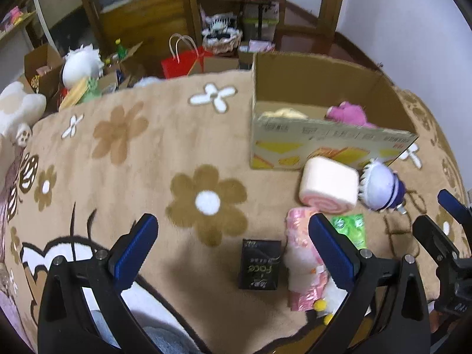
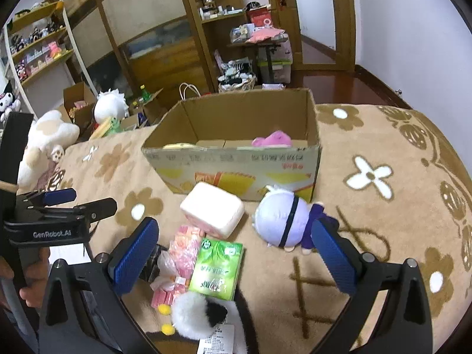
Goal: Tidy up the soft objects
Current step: 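Reach the left tool to the black Face tissue pack while the right tool reaches the green tissue pack, then close the left tool on the black pack while the right tool grasps the green pack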
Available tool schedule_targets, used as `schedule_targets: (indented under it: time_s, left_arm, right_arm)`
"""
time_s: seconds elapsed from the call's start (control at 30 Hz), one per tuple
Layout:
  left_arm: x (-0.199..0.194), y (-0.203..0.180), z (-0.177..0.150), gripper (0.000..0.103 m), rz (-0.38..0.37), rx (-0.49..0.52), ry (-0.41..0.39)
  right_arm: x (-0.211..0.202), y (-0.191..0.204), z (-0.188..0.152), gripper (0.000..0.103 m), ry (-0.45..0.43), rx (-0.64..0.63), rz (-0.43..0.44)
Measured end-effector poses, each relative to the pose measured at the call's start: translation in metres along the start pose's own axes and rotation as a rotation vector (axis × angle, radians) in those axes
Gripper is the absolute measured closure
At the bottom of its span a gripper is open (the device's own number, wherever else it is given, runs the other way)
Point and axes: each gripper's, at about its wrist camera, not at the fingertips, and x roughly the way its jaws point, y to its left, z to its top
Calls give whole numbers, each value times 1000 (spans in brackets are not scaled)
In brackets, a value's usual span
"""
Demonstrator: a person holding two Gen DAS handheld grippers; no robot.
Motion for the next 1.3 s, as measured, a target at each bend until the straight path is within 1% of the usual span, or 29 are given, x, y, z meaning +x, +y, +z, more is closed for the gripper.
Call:
schedule_targets:
  time_s: [0.1,0.23,0.4,0.63,0.8,1.03,1.07,1.13,1.27,1.3]
  left_arm:
    - [14,1,-3,2,2,-5,42]
    - [32,4,-5,2,-27,-30,99]
    - [55,4,-11,2,-31,-57,171]
    - [76,2,-14,2,-39,-66,231]
    - [89,7,-14,2,-45,-102,276]
    - [100,5,-15,5,-60,-72,311]
    - [102,4,-15,5,-56,-66,314]
    - [104,0,-17,5,-47,-50,321]
    - [110,-5,-21,5,-22,-41,341]
    - [112,-5,-21,5,-15,-42,347]
  right_arm:
    - [9,3,-6,0,20,-3,10]
    - [23,4,-14,0,52,-5,11]
    - [42,6,-22,0,91,-14,9]
    - [65,7,-32,0,141,-23,12]
    - [74,7,-38,0,168,-40,17]
    - [84,7,-43,1,212,-41,16]
    - [86,7,-44,1,217,-40,16]
    - [89,8,-46,7,231,-39,19]
    - [98,8,-49,10,266,-32,20]
    - [100,7,-50,13,276,-29,24]
